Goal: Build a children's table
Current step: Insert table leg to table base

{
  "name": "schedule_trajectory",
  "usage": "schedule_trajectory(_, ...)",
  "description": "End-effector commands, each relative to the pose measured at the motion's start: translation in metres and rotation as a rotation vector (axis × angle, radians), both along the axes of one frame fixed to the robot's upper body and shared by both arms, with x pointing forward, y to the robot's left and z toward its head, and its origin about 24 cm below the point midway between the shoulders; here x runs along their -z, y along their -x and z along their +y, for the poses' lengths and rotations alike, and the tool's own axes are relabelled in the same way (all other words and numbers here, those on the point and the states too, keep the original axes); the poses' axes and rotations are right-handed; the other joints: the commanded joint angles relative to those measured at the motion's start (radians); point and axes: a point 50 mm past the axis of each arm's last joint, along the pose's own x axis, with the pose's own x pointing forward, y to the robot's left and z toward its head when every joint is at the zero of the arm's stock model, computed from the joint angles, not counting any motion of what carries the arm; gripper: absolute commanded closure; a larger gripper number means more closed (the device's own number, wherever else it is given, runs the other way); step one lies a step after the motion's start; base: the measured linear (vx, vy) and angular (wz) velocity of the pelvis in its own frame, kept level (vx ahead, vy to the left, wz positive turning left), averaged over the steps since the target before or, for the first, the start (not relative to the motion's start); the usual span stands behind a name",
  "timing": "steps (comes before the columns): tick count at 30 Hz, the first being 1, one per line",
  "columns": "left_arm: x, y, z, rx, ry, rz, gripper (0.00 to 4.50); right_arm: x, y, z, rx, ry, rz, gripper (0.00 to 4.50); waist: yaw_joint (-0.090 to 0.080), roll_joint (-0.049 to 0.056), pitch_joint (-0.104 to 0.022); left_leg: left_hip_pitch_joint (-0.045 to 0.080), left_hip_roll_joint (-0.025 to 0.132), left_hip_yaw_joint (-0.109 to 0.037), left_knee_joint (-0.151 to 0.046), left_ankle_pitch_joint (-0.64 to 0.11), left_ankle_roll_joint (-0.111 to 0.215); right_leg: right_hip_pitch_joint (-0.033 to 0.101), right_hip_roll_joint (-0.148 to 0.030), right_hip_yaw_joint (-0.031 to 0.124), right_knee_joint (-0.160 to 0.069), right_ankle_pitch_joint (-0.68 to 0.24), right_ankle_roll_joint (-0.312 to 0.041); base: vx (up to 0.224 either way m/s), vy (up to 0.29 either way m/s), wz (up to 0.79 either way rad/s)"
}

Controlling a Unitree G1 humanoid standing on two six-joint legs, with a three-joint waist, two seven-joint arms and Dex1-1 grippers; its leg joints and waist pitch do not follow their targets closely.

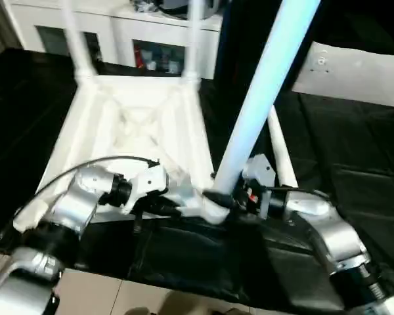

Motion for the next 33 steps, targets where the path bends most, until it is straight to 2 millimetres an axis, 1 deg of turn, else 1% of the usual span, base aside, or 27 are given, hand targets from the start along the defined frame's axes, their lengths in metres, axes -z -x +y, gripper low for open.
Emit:
schedule_trajectory(1, -0.014, -0.008, -0.011, 0.054, -0.01, -0.079, 4.5, 0.045, 0.031, 0.017, -0.169, 0.1, 0.204, 2.6, -0.005, 0.014, -0.044, 0.006, 0.077, -0.027, -0.083, -0.158, 0.045, 0.048, -0.105, 0.067, -0.076, -0.282, -0.177, 0.0, 0.0, 0.0)
schedule_trajectory(3, -0.014, -0.01, -0.008, 0.047, -0.023, -0.082, 4.5, 0.045, 0.031, 0.017, -0.175, 0.1, 0.205, 2.6, -0.005, 0.014, -0.044, 0.005, 0.077, -0.027, -0.084, -0.156, 0.044, 0.05, -0.106, 0.067, -0.076, -0.277, -0.181, 0.0, 0.0, 0.0)
schedule_trajectory(5, -0.015, -0.011, -0.005, 0.033, -0.026, -0.085, 4.5, 0.045, 0.029, 0.018, -0.17, 0.096, 0.203, 2.6, -0.006, 0.014, -0.044, 0.005, 0.076, -0.026, -0.084, -0.16, 0.041, 0.051, -0.107, 0.066, -0.079, -0.294, -0.18, 0.0, 0.0, 0.0)
schedule_trajectory(6, -0.015, -0.012, -0.005, 0.029, -0.028, -0.086, 4.5, 0.045, 0.029, 0.018, -0.17, 0.095, 0.202, 2.6, -0.007, 0.015, -0.042, 0.006, 0.076, -0.026, -0.084, -0.17, 0.038, 0.051, -0.108, 0.066, -0.083, -0.327, -0.174, 0.0, 0.0, 0.0)
schedule_trajectory(8, -0.015, -0.012, -0.003, 0.022, -0.031, -0.089, 4.5, 0.044, 0.027, 0.019, -0.164, 0.093, 0.198, 2.6, -0.009, 0.014, -0.04, 0.007, 0.077, -0.028, -0.086, -0.188, 0.033, 0.049, -0.106, 0.066, -0.085, -0.353, -0.169, 0.0, 0.0, 0.0)
schedule_trajectory(9, -0.015, -0.012, -0.002, 0.02, -0.032, -0.089, 4.5, 0.044, 0.027, 0.019, -0.164, 0.093, 0.197, 2.6, -0.01, 0.011, -0.039, 0.008, 0.077, -0.028, -0.088, -0.204, 0.029, 0.048, -0.106, 0.066, -0.087, -0.374, -0.167, 0.0, 0.0, 0.0)
schedule_trajectory(11, -0.014, -0.013, 0.0, 0.009, -0.037, -0.093, 4.5, 0.044, 0.026, 0.019, -0.158, 0.094, 0.192, 2.6, -0.01, 0.011, -0.035, 0.012, 0.077, -0.03, -0.089, -0.237, 0.023, 0.045, -0.11, 0.067, -0.095, -0.448, -0.15, 0.0, 0.0, 0.0)
schedule_trajectory(12, -0.013, -0.013, 0.001, -0.001, -0.041, -0.096, 4.5, 0.045, 0.025, 0.02, -0.152, 0.096, 0.188, 2.6, -0.01, 0.012, -0.034, 0.013, 0.077, -0.031, -0.09, -0.243, 0.022, 0.044, -0.111, 0.067, -0.097, -0.462, -0.146, 0.0, 0.0, 0.0)
schedule_trajectory(15, -0.013, -0.012, 0.004, -0.024, -0.04, -0.097, 4.5, 0.045, 0.023, 0.021, -0.133, 0.099, 0.176, 2.6, -0.014, 0.011, -0.031, 0.016, 0.077, -0.034, -0.093, -0.274, 0.017, 0.042, -0.111, 0.066, -0.103, -0.517, -0.126, 0.0, 0.0, 0.0)
schedule_trajectory(16, -0.014, -0.009, 0.007, -0.071, -0.031, -0.1, 4.5, 0.046, 0.016, 0.021, -0.064, 0.113, 0.139, 2.6, -0.015, 0.016, -0.029, 0.018, 0.08, -0.037, -0.096, -0.294, 0.005, 0.038, -0.114, 0.066, -0.103, -0.541, -0.126, 0.0, 0.0, 0.0)
schedule_trajectory(17, -0.014, -0.006, 0.009, -0.139, -0.009, -0.096, 4.5, 0.048, 0.008, 0.02, 0.025, 0.124, 0.109, 2.6, -0.02, 0.017, -0.028, 0.017, 0.079, -0.041, -0.096, -0.315, -0.005, 0.038, -0.116, 0.064, -0.103, -0.578, -0.12, 0.0, 0.0, 0.0)
schedule_trajectory(18, -0.014, -0.005, 0.009, -0.141, -0.008, -0.096, 4.5, 0.048, 0.007, 0.02, 0.027, 0.125, 0.109, 2.6, -0.025, 0.016, -0.027, 0.015, 0.08, -0.042, -0.098, -0.322, -0.01, 0.039, -0.116, 0.063, -0.104, -0.593, -0.116, 0.0, 0.0, 0.0)
schedule_trajectory(19, -0.012, 0.001, 0.007, -0.211, 0.037, -0.089, 4.5, 0.048, -0.001, 0.02, 0.134, 0.119, 0.096, 2.6, -0.034, 0.015, -0.023, 0.014, 0.075, -0.044, -0.096, -0.34, -0.01, 0.035, -0.114, 0.059, -0.112, -0.64, -0.101, 0.0, 0.0, 0.0)
schedule_trajectory(20, -0.011, 0.004, 0.006, -0.232, 0.05, -0.084, 4.5, 0.048, -0.004, 0.02, 0.164, 0.112, 0.097, 2.6, -0.039, 0.014, -0.024, 0.013, 0.076, -0.047, -0.096, -0.349, -0.014, 0.037, -0.116, 0.059, -0.11, -0.658, -0.097, 0.0, 0.0, 0.0)
schedule_trajectory(21, -0.011, 0.005, 0.005, -0.247, 0.06, -0.08, 4.5, 0.048, -0.005, 0.02, 0.186, 0.107, 0.098, 2.6, -0.045, 0.017, -0.022, 0.019, 0.073, -0.047, -0.092, -0.368, -0.012, 0.028, -0.116, 0.055, -0.121, -0.708, -0.082, 0.0, 0.0, 0.0)
schedule_trajectory(22, -0.006, 0.014, -0.003, -0.305, 0.088, -0.067, 4.5, 0.046, -0.012, 0.021, 0.283, 0.073, 0.106, 2.6, -0.054, 0.013, -0.021, 0.015, 0.075, -0.051, -0.094, -0.37, -0.016, 0.033, -0.117, 0.052, -0.12, -0.709, -0.081, 0.0, 0.0, 0.0)
schedule_trajectory(23, -0.006, 0.014, -0.003, -0.305, 0.088, -0.067, 4.5, 0.046, -0.012, 0.021, 0.283, 0.073, 0.106, 2.6, -0.054, 0.013, -0.021, 0.015, 0.075, -0.051, -0.094, -0.37, -0.016, 0.033, -0.117, 0.052, -0.12, -0.709, -0.081, 0.0, 0.0, 0.0)
schedule_trajectory(24, -0.004, 0.017, -0.005, -0.321, 0.094, -0.064, 4.5, 0.046, -0.014, 0.022, 0.312, 0.061, 0.11, 2.6, -0.064, 0.016, -0.016, 0.012, 0.07, -0.052, -0.095, -0.395, -0.007, 0.031, -0.11, 0.042, -0.132, -0.733, -0.062, 0.0, 0.0, 0.0)
schedule_trajectory(25, 0.001, 0.022, -0.016, -0.367, 0.119, -0.055, 4.5, 0.045, -0.018, 0.023, 0.383, 0.031, 0.124, 2.6, -0.076, 0.019, -0.02, 0.014, 0.077, -0.057, -0.099, -0.423, -0.01, 0.038, -0.112, 0.034, -0.131, -0.685, -0.069, 0.0, 0.0, 0.0)
schedule_trajectory(26, 0.002, 0.022, -0.016, -0.369, 0.12, -0.054, 4.5, 0.045, -0.018, 0.023, 0.386, 0.03, 0.125, 2.6, -0.079, 0.021, -0.018, 0.013, 0.08, -0.059, -0.102, -0.432, -0.012, 0.039, -0.113, 0.033, -0.131, -0.668, -0.076, 0.0, 0.0, 0.0)
schedule_trajectory(27, 0.003, 0.023, -0.027, -0.421, 0.143, -0.051, 4.5, 0.045, -0.023, 0.024, 0.464, 0.007, 0.136, 2.6, -0.08, 0.021, -0.017, 0.016, 0.08, -0.058, -0.102, -0.442, -0.012, 0.036, -0.111, 0.032, -0.136, -0.665, -0.076, 0.0, 0.0, 0.0)
schedule_trajectory(28, 0.002, 0.023, -0.034, -0.45, 0.155, -0.055, 4.5, 0.044, -0.027, 0.025, 0.518, -0.01, 0.145, 2.6, -0.085, 0.014, -0.015, 0.027, 0.074, -0.054, -0.096, -0.451, -0.008, 0.025, -0.111, 0.034, -0.138, -0.673, -0.083, 0.0, 0.0, 0.0)
schedule_trajectory(29, 0.001, 0.021, -0.038, -0.471, 0.163, -0.059, 4.5, 0.044, -0.029, 0.026, 0.553, -0.021, 0.151, 2.6, -0.088, 0.011, -0.016, 0.026, 0.072, -0.053, -0.095, -0.447, -0.006, 0.026, -0.111, 0.033, -0.139, -0.68, -0.08, 0.0, 0.0, 0.0)
schedule_trajectory(30, 0.0, 0.02, -0.04, -0.484, 0.167, -0.063, 4.5, 0.044, -0.03, 0.026, 0.566, -0.024, 0.151, 2.6, -0.088, 0.011, -0.018, 0.025, 0.071, -0.054, -0.095, -0.437, -0.004, 0.029, -0.113, 0.032, -0.14, -0.684, -0.075, 0.0, 0.0, 0.0)
schedule_trajectory(31, -0.002, 0.017, -0.044, -0.511, 0.171, -0.072, 4.5, 0.043, -0.032, 0.028, 0.58, -0.03, 0.149, 2.6, -0.09, 0.014, -0.018, 0.017, 0.073, -0.054, -0.098, -0.415, 0.003, 0.035, -0.112, 0.032, -0.139, -0.664, -0.069, 0.0, 0.0, 0.0)
schedule_trajectory(33, -0.003, 0.013, -0.046, -0.523, 0.168, -0.089, 4.5, 0.042, -0.033, 0.03, 0.592, -0.045, 0.153, 2.6, -0.088, 0.015, -0.019, 0.021, 0.071, -0.05, -0.096, -0.412, 0.008, 0.029, -0.111, 0.035, -0.141, -0.655, -0.068, 0.0, 0.0, 0.0)
